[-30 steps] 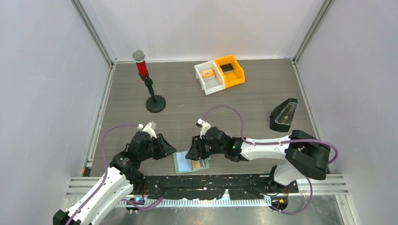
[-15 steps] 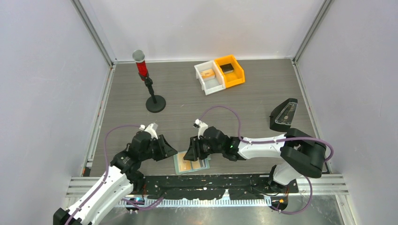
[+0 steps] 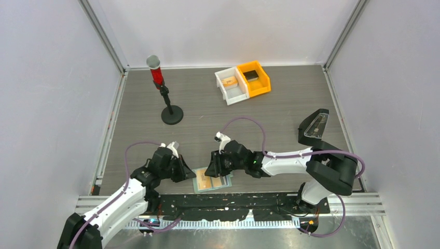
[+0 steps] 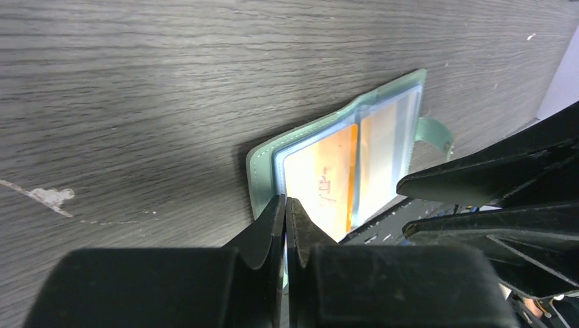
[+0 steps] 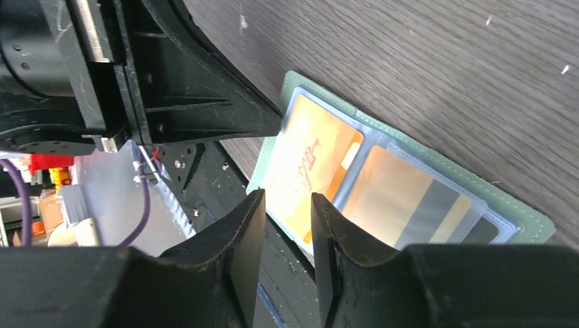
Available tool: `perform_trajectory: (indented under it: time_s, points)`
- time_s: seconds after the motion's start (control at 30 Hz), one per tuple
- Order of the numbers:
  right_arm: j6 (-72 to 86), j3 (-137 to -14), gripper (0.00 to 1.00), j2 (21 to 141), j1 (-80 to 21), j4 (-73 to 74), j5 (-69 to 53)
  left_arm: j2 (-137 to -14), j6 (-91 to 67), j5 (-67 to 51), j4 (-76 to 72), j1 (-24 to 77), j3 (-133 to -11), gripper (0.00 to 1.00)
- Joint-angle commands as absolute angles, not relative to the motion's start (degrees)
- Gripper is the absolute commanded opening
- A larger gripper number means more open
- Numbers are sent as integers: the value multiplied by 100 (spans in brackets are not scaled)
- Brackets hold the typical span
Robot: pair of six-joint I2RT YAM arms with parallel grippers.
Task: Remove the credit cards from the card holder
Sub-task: Remove the credit card from the card holder.
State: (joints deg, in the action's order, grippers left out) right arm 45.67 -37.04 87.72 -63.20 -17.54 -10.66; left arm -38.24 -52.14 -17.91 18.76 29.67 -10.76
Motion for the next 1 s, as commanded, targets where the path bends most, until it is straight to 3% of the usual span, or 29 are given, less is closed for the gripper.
perform_trajectory:
  time_s: [0.0, 0.97]
  points:
    - [4569, -3827, 37, 8995, -6311, -1913, -907, -3930, -5252, -1620, 1448, 2988, -869, 3]
    - [4676, -3824, 30, 9606, -6254, -2221, -1021, -3999, -5282, -1513, 1485, 2988, -758, 3]
